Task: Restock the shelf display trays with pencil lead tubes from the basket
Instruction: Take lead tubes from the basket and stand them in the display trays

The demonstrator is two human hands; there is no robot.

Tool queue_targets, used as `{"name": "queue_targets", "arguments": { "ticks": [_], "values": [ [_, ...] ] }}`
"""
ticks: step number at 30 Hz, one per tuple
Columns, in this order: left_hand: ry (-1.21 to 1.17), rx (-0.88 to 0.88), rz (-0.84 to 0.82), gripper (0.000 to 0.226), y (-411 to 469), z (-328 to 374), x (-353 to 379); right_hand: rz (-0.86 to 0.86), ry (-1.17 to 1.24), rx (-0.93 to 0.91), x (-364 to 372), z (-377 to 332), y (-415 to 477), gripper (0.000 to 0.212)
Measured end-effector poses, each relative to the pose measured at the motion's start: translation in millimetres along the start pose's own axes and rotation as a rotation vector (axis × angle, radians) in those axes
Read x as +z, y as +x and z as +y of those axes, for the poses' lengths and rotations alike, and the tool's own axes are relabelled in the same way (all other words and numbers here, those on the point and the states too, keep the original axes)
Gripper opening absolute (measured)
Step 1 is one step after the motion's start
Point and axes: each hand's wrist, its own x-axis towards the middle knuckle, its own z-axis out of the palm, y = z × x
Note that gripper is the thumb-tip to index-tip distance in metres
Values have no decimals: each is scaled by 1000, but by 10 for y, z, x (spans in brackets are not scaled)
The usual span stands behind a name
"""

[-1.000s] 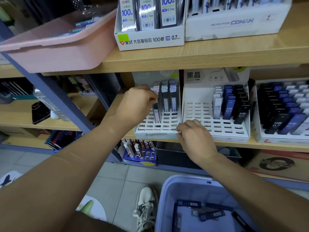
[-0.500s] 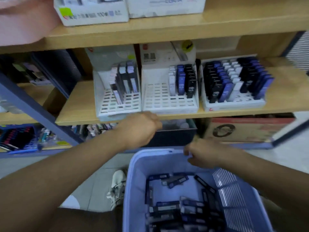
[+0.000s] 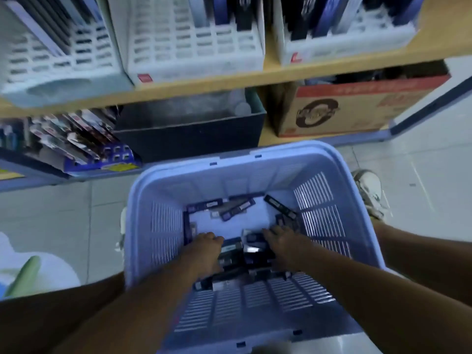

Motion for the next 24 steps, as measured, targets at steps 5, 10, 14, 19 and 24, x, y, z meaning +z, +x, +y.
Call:
{"name": "queue_targets", "arguments": {
  "ticks": [5, 10, 14, 19, 24],
  "values": [
    [-42, -34, 2, 94, 92, 47, 143, -6, -119, -46, 169, -111, 124, 105],
    [-18, -45, 27, 97, 143, 82, 212, -20, -142, -62, 165, -93, 223, 101],
    [-37, -45, 99, 105, 120, 126, 271, -51, 3, -105, 191, -58, 250, 93],
    [-42, 5, 215, 95, 126, 116, 231, -42, 154, -81, 135, -9, 248, 77],
    [-116, -101, 361, 80, 157, 145, 222, 33, 469, 166, 73, 41, 325, 54]
  ]
}}
